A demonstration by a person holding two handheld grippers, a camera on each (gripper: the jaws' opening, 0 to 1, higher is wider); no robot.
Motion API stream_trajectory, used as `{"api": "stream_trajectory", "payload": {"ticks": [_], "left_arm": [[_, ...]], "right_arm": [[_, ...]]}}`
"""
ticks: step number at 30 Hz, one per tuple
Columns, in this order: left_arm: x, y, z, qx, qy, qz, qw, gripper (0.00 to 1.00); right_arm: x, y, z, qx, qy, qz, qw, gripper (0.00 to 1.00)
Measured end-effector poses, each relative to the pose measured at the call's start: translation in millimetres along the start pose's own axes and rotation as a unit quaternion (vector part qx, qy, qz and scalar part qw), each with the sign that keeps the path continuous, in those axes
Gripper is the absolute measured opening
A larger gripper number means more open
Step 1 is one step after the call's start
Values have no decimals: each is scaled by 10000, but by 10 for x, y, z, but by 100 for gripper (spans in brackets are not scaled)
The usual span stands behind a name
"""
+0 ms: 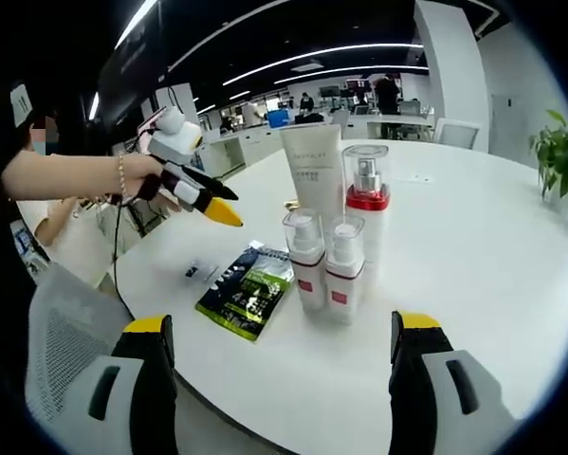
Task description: Arrange the skincare products in the storage area until every visible bottle or jar stands upright without overlapping.
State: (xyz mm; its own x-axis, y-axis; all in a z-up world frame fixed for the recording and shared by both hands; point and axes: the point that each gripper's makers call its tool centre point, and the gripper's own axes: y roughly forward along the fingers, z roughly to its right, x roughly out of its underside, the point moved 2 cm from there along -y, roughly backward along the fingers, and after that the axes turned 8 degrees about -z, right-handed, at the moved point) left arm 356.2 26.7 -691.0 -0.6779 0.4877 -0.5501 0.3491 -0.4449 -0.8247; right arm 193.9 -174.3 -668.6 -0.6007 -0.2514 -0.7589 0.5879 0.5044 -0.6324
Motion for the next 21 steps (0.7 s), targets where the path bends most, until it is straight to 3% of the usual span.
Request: {"api": "stream_trajectory", "payload": {"ticks": [21], "left_arm": [[-297,631,-476,-274,324,-552,9976,83]], "right_arm": [[58,31,10,83,-65,-210,9997,95]]}}
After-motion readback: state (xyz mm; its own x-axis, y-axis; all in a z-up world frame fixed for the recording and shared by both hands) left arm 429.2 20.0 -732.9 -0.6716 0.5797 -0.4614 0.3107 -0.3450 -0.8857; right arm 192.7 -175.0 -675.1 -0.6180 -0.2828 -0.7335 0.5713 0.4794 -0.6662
